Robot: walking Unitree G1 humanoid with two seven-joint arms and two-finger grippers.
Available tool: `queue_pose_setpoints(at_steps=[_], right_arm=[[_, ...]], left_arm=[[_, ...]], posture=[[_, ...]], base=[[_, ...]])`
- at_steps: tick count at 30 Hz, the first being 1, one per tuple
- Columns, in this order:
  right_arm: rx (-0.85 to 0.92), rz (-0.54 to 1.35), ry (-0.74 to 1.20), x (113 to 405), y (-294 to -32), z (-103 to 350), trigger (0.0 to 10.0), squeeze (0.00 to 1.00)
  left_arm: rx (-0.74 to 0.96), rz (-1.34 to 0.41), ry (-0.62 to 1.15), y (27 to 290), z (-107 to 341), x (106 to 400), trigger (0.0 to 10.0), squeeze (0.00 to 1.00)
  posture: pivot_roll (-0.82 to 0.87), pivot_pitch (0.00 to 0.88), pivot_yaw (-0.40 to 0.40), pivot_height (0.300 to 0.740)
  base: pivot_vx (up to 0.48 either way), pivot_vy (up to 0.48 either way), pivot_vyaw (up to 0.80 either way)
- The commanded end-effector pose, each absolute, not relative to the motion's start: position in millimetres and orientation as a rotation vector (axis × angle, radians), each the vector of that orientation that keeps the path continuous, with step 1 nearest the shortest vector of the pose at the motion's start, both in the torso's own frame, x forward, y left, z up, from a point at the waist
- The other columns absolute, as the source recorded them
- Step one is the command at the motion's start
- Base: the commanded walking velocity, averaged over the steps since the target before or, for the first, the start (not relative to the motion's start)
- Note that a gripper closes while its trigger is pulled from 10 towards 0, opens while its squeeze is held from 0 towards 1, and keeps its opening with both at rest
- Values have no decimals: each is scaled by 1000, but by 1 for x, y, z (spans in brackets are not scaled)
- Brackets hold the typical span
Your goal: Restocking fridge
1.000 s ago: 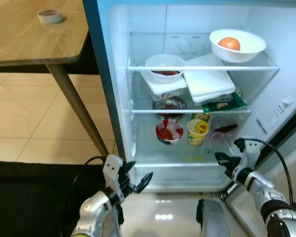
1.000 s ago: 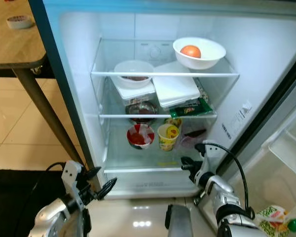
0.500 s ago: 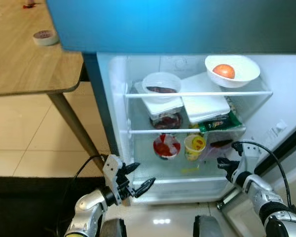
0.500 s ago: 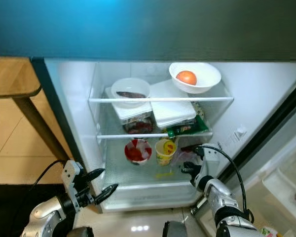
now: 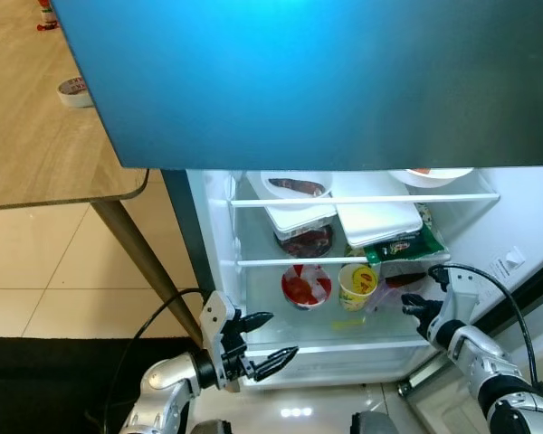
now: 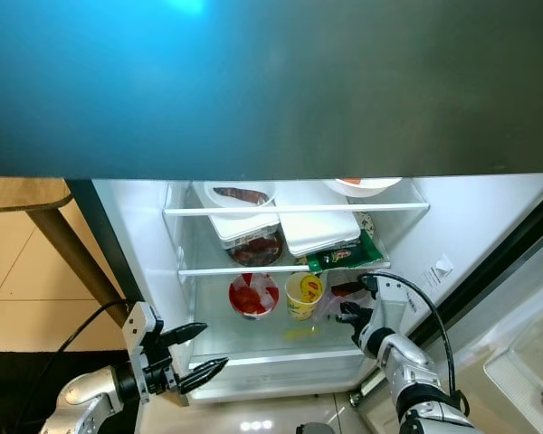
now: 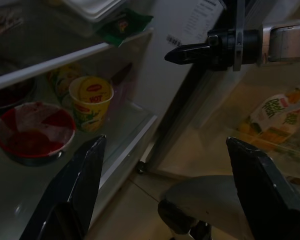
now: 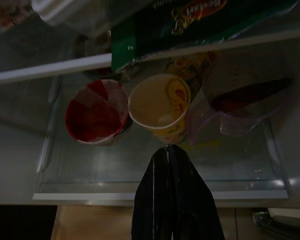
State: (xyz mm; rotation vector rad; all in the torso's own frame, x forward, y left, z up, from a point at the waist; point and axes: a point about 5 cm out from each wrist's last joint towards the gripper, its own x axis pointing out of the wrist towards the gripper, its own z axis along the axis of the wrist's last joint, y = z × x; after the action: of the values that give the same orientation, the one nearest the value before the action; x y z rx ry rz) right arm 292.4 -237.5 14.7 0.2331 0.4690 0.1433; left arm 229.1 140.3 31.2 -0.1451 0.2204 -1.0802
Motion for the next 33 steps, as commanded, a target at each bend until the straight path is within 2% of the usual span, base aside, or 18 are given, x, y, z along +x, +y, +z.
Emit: queue_pose_setpoints(at_steps=[1, 13, 21, 33], right_arm=[[244, 117, 476, 289, -241, 12, 10000, 0], [260, 135, 467, 291, -235, 12, 10000, 0], [283, 158, 455, 291, -234, 13, 10000, 0], [288, 107, 512, 277, -240, 0, 10000, 0]], left_arm=[[-102, -1144, 200, 136, 43, 232, 10000, 0], [-75, -1169, 199, 130, 52, 233, 10000, 0], [-70, -1184, 217, 129, 54, 231, 10000, 0], [-127, -1091, 338, 148, 30, 224, 10000, 0]], posture=[[68, 0, -49, 646], [76, 0, -47, 646], [76, 0, -46, 670], [77, 0, -42, 708]], base=[[0, 0, 0], [0, 0, 0], [0, 0, 0], [0, 0, 0]])
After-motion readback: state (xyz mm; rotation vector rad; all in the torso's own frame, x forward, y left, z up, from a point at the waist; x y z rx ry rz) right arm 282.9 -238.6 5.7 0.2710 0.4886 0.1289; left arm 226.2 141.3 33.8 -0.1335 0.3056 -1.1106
